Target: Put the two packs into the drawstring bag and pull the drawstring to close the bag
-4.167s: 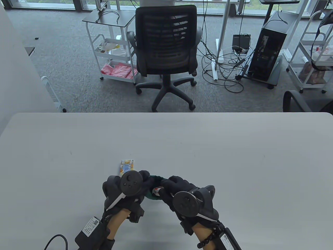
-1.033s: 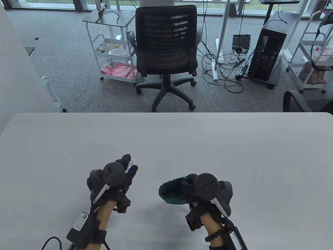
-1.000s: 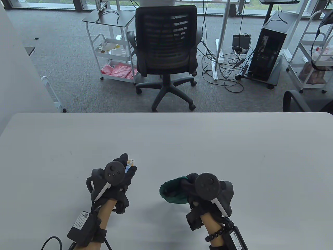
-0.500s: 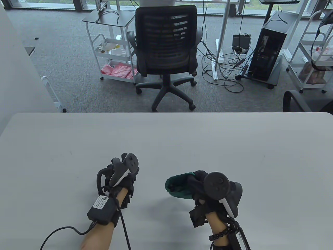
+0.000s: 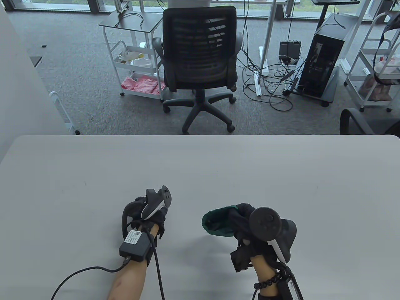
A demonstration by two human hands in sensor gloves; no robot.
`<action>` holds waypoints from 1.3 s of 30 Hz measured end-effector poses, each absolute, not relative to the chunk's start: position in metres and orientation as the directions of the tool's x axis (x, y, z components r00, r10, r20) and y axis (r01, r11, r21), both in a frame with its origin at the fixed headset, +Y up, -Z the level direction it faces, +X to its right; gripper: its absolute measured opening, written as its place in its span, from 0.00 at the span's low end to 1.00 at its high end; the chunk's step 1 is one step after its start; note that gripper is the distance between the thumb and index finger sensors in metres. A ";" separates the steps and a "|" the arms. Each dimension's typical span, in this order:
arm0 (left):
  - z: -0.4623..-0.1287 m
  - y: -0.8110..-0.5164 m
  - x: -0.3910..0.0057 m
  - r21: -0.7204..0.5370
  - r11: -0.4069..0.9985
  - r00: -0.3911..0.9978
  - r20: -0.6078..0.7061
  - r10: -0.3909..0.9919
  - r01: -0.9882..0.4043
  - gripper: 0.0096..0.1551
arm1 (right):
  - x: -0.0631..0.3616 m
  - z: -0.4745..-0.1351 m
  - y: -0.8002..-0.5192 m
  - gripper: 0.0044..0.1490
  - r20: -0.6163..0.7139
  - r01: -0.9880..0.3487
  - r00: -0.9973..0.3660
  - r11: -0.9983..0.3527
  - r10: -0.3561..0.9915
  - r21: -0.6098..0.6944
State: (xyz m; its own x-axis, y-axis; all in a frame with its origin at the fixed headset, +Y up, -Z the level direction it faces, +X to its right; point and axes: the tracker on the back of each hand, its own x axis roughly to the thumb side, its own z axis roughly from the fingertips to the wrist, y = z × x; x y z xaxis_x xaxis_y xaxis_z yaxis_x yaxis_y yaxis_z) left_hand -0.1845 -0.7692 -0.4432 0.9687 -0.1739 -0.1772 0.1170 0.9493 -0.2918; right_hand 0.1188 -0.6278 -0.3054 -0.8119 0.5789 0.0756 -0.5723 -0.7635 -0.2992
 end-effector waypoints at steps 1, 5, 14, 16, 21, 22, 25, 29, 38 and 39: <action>-0.443 -0.770 -0.183 -0.286 0.950 0.968 -0.173 -0.183 0.128 0.47 | 0.119 -0.305 -0.628 0.26 0.075 -0.574 -0.811 -0.762 0.581 -0.300; -0.444 -0.770 -0.182 -0.295 0.946 0.966 -0.177 -0.191 0.133 0.45 | 0.122 -0.305 -0.629 0.26 0.068 -0.575 -0.809 -0.761 0.584 -0.300; -0.445 -0.768 -0.184 -0.323 0.936 0.960 -0.187 -0.207 0.139 0.41 | 0.123 -0.306 -0.631 0.26 0.056 -0.573 -0.810 -0.767 0.584 -0.289; -0.445 -0.765 -0.185 -0.320 0.940 0.962 -0.197 -0.188 0.118 0.40 | 0.123 -0.306 -0.631 0.26 0.053 -0.572 -0.810 -0.767 0.584 -0.290; -0.443 -0.757 -0.194 -0.292 0.956 0.968 -0.234 -0.088 0.017 0.39 | 0.123 -0.306 -0.631 0.25 0.052 -0.569 -0.812 -0.770 0.581 -0.288; -0.442 -0.755 -0.196 -0.286 0.958 0.968 -0.242 -0.060 -0.012 0.38 | 0.123 -0.306 -0.631 0.25 0.052 -0.569 -0.813 -0.770 0.581 -0.288; -0.438 -0.744 -0.199 -0.261 0.962 0.972 -0.233 0.022 -0.084 0.38 | 0.123 -0.307 -0.631 0.26 0.051 -0.567 -0.814 -0.773 0.578 -0.286; -0.423 -0.716 -0.200 -0.174 0.951 0.956 -0.195 0.219 -0.254 0.38 | 0.124 -0.307 -0.631 0.25 0.043 -0.563 -0.816 -0.775 0.576 -0.286; -0.369 -0.661 -0.198 -0.100 0.795 0.800 -0.019 0.600 -0.599 0.37 | 0.125 -0.308 -0.632 0.26 0.033 -0.556 -0.819 -0.780 0.572 -0.286; -0.366 -0.659 -0.198 -0.097 0.780 0.784 -0.006 0.621 -0.618 0.37 | 0.125 -0.308 -0.632 0.25 0.032 -0.555 -0.820 -0.781 0.571 -0.285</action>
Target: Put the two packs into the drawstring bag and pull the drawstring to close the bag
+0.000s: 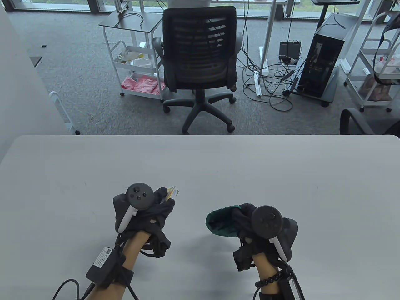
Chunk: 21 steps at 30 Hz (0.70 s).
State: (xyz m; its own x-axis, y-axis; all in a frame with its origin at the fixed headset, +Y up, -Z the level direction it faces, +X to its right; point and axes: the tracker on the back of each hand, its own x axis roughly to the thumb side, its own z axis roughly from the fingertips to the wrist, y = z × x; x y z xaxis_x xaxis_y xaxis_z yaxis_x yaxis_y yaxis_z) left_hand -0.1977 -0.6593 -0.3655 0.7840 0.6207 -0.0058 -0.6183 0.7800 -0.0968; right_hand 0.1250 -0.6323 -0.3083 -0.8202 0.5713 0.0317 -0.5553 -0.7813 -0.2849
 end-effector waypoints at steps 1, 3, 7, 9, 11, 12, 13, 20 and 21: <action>-0.359 -0.657 -0.198 -0.101 0.758 0.760 0.018 0.649 -0.645 0.36 | 0.126 -0.308 -0.632 0.26 0.029 -0.554 -0.821 -0.783 0.570 -0.284; -0.348 -0.654 -0.198 -0.107 0.714 0.711 0.072 0.699 -0.691 0.37 | 0.127 -0.309 -0.633 0.26 0.022 -0.554 -0.820 -0.783 0.573 -0.283; -0.337 -0.656 -0.198 -0.149 0.616 0.602 0.132 0.788 -0.774 0.36 | 0.130 -0.312 -0.636 0.26 0.009 -0.555 -0.818 -0.784 0.575 -0.277; -0.334 -0.661 -0.200 -0.203 0.563 0.546 0.135 0.827 -0.801 0.36 | 0.130 -0.312 -0.638 0.26 0.003 -0.554 -0.818 -0.787 0.575 -0.271; -0.333 -0.665 -0.199 -0.238 0.523 0.506 0.132 0.852 -0.819 0.36 | 0.130 -0.313 -0.639 0.26 -0.003 -0.554 -0.818 -0.788 0.576 -0.268; -0.332 -0.666 -0.200 -0.260 0.513 0.490 0.151 0.859 -0.818 0.36 | 0.129 -0.314 -0.640 0.26 -0.005 -0.553 -0.818 -0.790 0.575 -0.265; -0.331 -0.665 -0.200 -0.262 0.501 0.476 0.157 0.865 -0.825 0.36 | 0.129 -0.314 -0.641 0.26 -0.005 -0.552 -0.819 -0.791 0.574 -0.263; -0.321 -0.653 -0.192 -0.283 0.396 0.338 0.233 0.912 -0.874 0.35 | 0.127 -0.315 -0.642 0.26 -0.008 -0.550 -0.821 -0.794 0.571 -0.259; -0.319 -0.651 -0.190 -0.292 0.382 0.319 0.239 0.917 -0.877 0.35 | 0.126 -0.315 -0.643 0.26 -0.008 -0.545 -0.825 -0.798 0.566 -0.256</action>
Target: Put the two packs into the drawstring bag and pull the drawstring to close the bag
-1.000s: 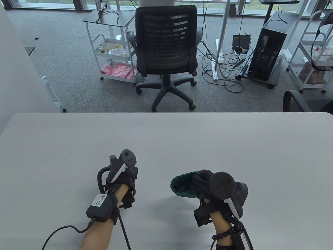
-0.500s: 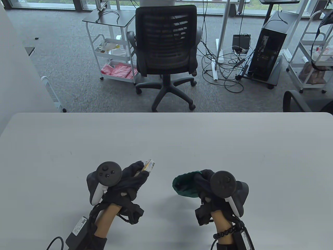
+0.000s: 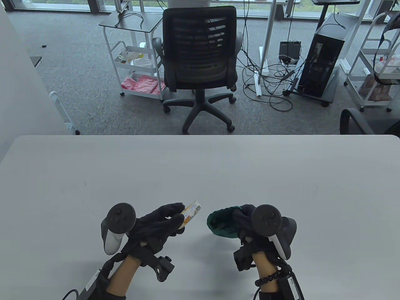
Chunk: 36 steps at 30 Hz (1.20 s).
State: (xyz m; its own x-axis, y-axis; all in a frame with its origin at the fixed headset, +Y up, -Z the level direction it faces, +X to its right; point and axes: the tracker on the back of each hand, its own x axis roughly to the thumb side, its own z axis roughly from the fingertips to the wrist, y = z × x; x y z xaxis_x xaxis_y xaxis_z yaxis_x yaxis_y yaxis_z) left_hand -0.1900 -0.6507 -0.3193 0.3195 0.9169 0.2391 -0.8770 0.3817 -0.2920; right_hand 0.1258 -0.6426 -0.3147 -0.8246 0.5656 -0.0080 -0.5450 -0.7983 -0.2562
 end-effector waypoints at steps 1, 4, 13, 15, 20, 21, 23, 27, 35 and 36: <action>-0.318 -0.649 -0.189 -0.300 0.373 0.308 0.244 0.920 -0.878 0.34 | 0.125 -0.315 -0.643 0.26 -0.007 -0.542 -0.827 -0.801 0.562 -0.255; -0.314 -0.646 -0.182 -0.321 0.371 0.301 0.248 0.921 -0.871 0.33 | 0.118 -0.314 -0.643 0.26 0.005 -0.529 -0.839 -0.812 0.545 -0.246; -0.306 -0.644 -0.168 -0.290 0.554 0.467 0.320 0.825 -0.780 0.32 | 0.094 -0.308 -0.639 0.26 0.087 -0.541 -0.840 -0.815 0.535 -0.209; -0.305 -0.643 -0.168 -0.253 0.591 0.506 0.329 0.797 -0.766 0.32 | 0.091 -0.307 -0.638 0.26 0.106 -0.551 -0.834 -0.812 0.541 -0.192; -0.304 -0.642 -0.167 -0.175 0.673 0.597 0.341 0.726 -0.718 0.32 | 0.084 -0.305 -0.638 0.26 0.139 -0.590 -0.807 -0.795 0.574 -0.143; -0.304 -0.642 -0.167 -0.173 0.683 0.607 0.341 0.718 -0.710 0.32 | 0.082 -0.305 -0.638 0.26 0.144 -0.593 -0.804 -0.793 0.577 -0.137; -0.305 -0.644 -0.167 -0.174 0.696 0.622 0.337 0.707 -0.697 0.33 | 0.078 -0.304 -0.639 0.26 0.158 -0.591 -0.804 -0.798 0.573 -0.116; -0.306 -0.646 -0.167 -0.155 0.705 0.642 0.313 0.699 -0.692 0.33 | 0.071 -0.303 -0.640 0.27 0.182 -0.599 -0.795 -0.797 0.579 -0.083; -0.307 -0.647 -0.167 -0.102 0.769 0.719 0.296 0.629 -0.631 0.33 | 0.061 -0.301 -0.641 0.27 0.208 -0.605 -0.785 -0.794 0.583 -0.055; -0.307 -0.647 -0.166 -0.096 0.775 0.725 0.295 0.622 -0.625 0.34 | 0.060 -0.300 -0.641 0.27 0.210 -0.609 -0.782 -0.792 0.587 -0.051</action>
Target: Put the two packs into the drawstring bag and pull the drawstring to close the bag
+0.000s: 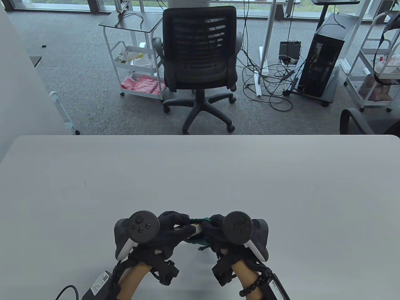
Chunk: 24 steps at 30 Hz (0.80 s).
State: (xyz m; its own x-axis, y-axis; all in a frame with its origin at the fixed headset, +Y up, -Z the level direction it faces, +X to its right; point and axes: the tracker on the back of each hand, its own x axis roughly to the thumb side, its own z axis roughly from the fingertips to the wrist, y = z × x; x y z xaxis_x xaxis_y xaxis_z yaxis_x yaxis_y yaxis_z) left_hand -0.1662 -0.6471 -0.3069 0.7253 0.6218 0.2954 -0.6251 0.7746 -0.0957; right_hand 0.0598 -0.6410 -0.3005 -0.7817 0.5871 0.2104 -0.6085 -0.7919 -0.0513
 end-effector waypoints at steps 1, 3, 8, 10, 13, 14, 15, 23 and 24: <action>-0.307 -0.648 -0.165 -0.093 0.779 0.732 0.288 0.617 -0.620 0.34 | 0.058 -0.300 -0.641 0.27 0.214 -0.611 -0.779 -0.790 0.589 -0.046; -0.307 -0.650 -0.165 -0.089 0.772 0.730 0.276 0.626 -0.629 0.35 | 0.057 -0.300 -0.642 0.28 0.218 -0.615 -0.774 -0.787 0.594 -0.041; -0.310 -0.655 -0.165 -0.091 0.741 0.702 0.261 0.663 -0.665 0.39 | 0.056 -0.301 -0.644 0.28 0.218 -0.667 -0.728 -0.745 0.650 -0.008; -0.312 -0.656 -0.169 -0.114 0.696 0.657 0.251 0.711 -0.709 0.40 | 0.057 -0.302 -0.645 0.28 0.212 -0.683 -0.716 -0.731 0.665 -0.013; -0.313 -0.655 -0.178 -0.075 0.666 0.643 0.201 0.739 -0.742 0.39 | 0.063 -0.304 -0.645 0.27 0.201 -0.706 -0.697 -0.707 0.688 -0.029; -0.314 -0.655 -0.180 -0.069 0.681 0.662 0.182 0.727 -0.729 0.40 | 0.064 -0.304 -0.645 0.27 0.197 -0.714 -0.690 -0.700 0.696 -0.029; -0.315 -0.656 -0.181 -0.081 0.705 0.690 0.154 0.707 -0.705 0.42 | 0.066 -0.304 -0.646 0.27 0.191 -0.722 -0.683 -0.691 0.705 -0.031; -0.326 -0.684 -0.175 -0.400 0.572 0.606 0.051 0.794 -0.716 0.48 | 0.065 -0.305 -0.648 0.27 0.201 -0.755 -0.644 -0.656 0.738 -0.012; -0.326 -0.685 -0.173 -0.398 0.573 0.603 0.061 0.795 -0.716 0.48 | 0.066 -0.305 -0.648 0.27 0.201 -0.767 -0.630 -0.642 0.750 -0.009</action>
